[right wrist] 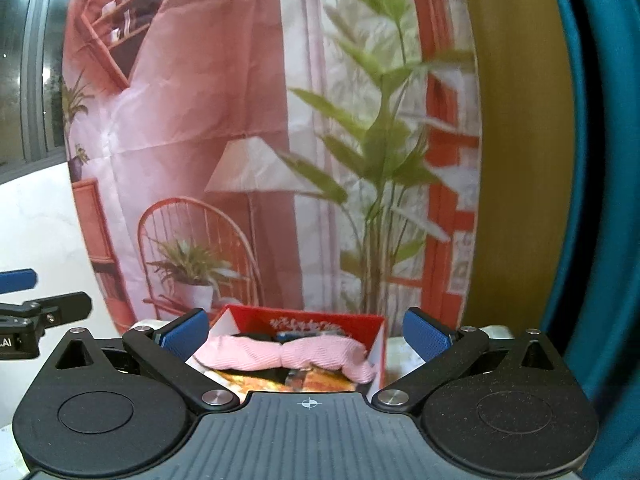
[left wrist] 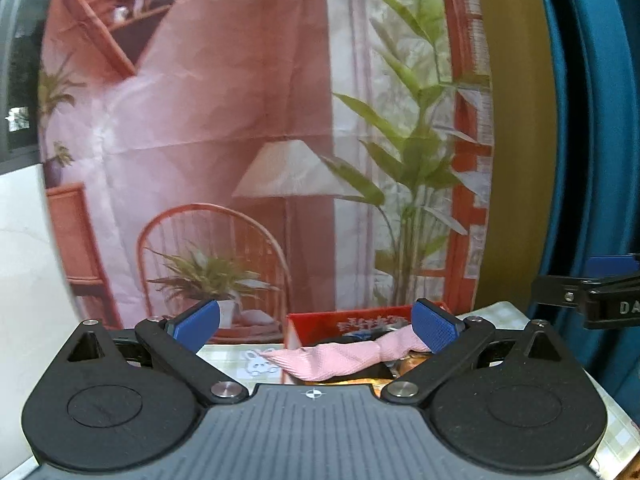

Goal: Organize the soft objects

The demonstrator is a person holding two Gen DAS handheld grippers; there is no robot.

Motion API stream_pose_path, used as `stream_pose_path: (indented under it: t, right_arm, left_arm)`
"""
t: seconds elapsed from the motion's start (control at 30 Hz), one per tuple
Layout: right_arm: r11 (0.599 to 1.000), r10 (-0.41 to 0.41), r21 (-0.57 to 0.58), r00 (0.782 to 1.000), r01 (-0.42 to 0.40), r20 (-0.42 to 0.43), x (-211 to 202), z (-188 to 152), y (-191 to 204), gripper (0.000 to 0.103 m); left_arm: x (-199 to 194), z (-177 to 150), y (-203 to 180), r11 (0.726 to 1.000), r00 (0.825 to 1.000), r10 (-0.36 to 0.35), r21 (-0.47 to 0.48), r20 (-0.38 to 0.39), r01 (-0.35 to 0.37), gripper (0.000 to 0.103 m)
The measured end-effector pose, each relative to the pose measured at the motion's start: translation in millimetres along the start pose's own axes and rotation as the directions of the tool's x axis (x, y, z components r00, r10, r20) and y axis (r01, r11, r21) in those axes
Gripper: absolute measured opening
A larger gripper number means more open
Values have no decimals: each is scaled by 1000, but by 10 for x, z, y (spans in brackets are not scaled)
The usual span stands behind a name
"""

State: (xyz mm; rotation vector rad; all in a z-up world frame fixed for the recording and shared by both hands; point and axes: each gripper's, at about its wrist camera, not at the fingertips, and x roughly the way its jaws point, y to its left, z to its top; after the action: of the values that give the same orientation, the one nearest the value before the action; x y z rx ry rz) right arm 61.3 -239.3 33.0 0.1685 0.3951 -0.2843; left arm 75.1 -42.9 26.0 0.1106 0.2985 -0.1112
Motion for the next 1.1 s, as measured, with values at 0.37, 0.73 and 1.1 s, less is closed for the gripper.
stream_pose_path:
  t: [0.37,0.73,1.1]
  right_arm:
    - [1000,-23,-8,999,23,24,-343,-26,77,103]
    - [999,-39,-18,998,40,40,-454,-42,87,103]
    - [998,-58,-34,997,60,45,-500,-44,84,103]
  left_arm:
    - [-266,5,-37,1000,999,1,-3,33,-1,103]
    - [-337,-29,-60,1000,999,0,0,32,0,103]
    - [-367,-56,-58,1000,1000,-2,3,30,2,103]
